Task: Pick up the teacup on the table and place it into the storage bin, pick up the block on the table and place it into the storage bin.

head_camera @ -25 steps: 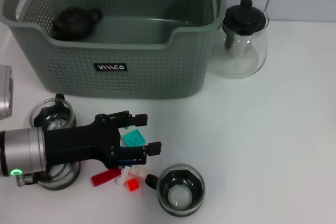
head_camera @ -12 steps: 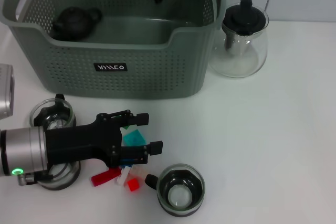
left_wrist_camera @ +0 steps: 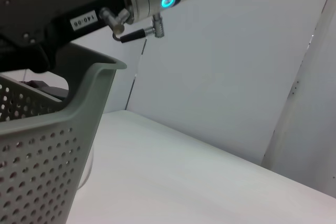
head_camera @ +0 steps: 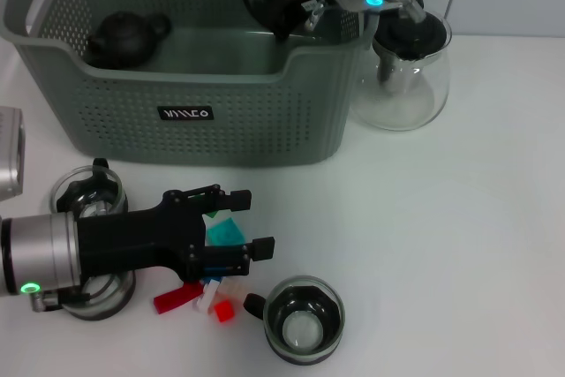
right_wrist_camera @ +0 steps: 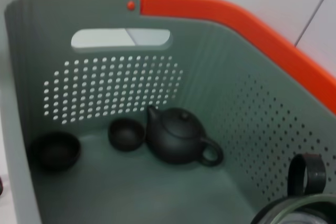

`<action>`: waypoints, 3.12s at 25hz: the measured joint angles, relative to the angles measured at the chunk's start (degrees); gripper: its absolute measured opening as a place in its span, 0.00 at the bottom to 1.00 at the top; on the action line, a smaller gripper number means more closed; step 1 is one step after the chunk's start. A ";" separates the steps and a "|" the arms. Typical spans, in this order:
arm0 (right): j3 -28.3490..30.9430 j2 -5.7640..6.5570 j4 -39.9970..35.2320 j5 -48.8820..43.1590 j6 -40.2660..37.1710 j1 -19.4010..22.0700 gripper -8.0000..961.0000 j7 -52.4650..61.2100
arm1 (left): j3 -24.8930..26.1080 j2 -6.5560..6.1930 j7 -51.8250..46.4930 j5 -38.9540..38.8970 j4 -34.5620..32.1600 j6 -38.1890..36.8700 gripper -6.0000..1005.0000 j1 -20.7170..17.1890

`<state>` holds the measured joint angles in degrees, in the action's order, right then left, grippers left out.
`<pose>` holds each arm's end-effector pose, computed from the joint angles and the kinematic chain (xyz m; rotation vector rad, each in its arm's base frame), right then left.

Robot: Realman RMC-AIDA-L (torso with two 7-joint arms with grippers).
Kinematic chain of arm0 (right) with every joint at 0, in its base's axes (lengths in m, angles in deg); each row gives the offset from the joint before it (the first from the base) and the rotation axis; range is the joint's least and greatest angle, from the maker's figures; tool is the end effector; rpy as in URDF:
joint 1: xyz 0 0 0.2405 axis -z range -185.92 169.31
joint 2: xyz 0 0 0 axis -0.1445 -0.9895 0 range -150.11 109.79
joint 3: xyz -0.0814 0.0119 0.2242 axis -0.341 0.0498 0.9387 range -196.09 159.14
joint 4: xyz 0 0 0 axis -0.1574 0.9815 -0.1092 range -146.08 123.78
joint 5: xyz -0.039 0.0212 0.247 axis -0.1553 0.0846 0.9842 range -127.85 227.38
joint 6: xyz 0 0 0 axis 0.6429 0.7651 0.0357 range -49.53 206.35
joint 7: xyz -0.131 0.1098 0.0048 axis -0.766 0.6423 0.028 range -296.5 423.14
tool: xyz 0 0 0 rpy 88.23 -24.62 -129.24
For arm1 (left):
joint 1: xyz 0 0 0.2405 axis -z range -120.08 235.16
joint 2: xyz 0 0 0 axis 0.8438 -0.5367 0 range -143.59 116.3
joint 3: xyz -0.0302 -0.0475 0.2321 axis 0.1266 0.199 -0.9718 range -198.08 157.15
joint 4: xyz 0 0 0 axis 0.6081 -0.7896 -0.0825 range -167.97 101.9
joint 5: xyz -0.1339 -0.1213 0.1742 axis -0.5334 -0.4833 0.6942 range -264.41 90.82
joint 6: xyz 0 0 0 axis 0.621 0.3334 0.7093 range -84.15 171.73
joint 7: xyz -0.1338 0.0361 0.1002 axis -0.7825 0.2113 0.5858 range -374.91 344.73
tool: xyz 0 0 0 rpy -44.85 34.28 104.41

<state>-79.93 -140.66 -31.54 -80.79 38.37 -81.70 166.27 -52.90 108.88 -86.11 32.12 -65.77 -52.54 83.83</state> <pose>0.0532 0.5209 -0.1111 -2.5989 0.1888 0.0190 -0.2773 0.3108 -0.0439 -2.7558 -0.6635 -0.8707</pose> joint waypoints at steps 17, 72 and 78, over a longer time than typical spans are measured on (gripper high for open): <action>0.00 0.10 -0.30 0.04 -2.38 1.88 0.24 0.89 | -0.09 0.00 0.00 0.00 0.13 0.00 0.82 0.43; -8.77 0.26 -42.20 9.49 -70.42 35.76 0.94 -14.23 | 0.09 -0.61 -0.01 0.47 -0.54 0.19 0.82 0.00; -15.77 0.27 -40.89 9.34 -65.33 33.32 0.94 -12.74 | 0.09 -0.70 0.00 0.72 -0.82 0.50 0.82 -0.17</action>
<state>-95.70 -140.39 -72.43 -71.44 -26.96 -48.38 153.53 -52.81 108.18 -86.11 32.84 -66.59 -52.04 83.66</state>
